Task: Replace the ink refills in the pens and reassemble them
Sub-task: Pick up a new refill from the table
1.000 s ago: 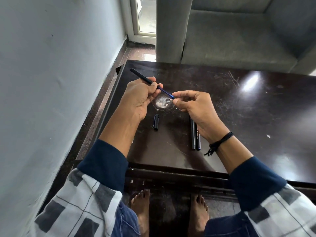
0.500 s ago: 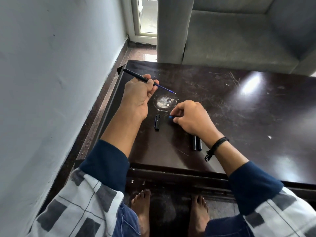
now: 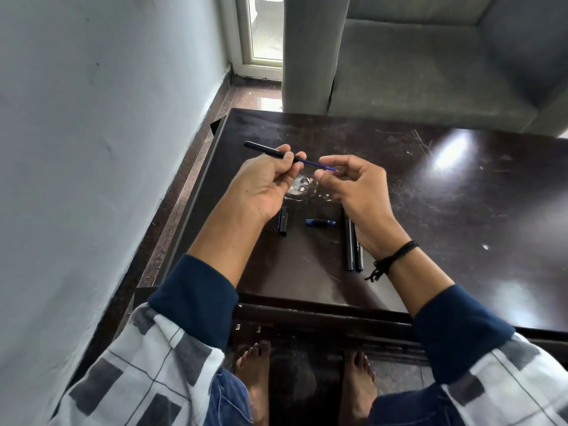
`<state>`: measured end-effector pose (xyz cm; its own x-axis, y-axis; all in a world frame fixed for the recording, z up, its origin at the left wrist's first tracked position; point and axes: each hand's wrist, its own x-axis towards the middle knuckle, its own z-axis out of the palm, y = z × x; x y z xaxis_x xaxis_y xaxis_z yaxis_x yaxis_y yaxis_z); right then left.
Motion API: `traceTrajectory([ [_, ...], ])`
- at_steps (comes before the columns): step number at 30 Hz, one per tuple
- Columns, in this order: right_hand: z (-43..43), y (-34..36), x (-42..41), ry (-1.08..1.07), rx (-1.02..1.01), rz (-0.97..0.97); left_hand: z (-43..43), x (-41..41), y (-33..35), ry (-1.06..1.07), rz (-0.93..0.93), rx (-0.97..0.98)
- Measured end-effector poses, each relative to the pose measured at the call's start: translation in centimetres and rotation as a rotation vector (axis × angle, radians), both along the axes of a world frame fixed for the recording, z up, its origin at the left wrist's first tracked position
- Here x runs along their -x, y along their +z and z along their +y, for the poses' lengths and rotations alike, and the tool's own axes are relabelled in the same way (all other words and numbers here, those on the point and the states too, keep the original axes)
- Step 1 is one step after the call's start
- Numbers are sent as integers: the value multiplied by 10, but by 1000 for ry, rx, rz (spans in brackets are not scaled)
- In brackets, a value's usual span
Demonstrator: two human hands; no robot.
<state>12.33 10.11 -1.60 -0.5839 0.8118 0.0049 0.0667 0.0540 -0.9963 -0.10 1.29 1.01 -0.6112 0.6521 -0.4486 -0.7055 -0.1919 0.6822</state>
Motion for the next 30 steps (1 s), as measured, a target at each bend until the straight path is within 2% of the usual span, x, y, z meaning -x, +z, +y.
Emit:
traceTrajectory([
  [9, -6, 9, -2, -49, 228, 239, -1, -1, 3, -14, -61, -26],
  [14, -3, 17, -5, -187, 417, 345, -5, 5, 5, 65, -34, -28],
  [18, 1, 20, -5, -245, 543, 441, -3, 0, 5, 14, 56, 13],
  [22, 11, 24, -9, -330, 515, 448, -2, -3, 6, -35, 174, 77],
  [25, 27, 26, -16, -336, 362, 296, -5, 0, 6, -19, 232, 97],
  [30, 56, 28, -33, -135, 9, -274, -7, 3, 6, -5, 250, 87],
])
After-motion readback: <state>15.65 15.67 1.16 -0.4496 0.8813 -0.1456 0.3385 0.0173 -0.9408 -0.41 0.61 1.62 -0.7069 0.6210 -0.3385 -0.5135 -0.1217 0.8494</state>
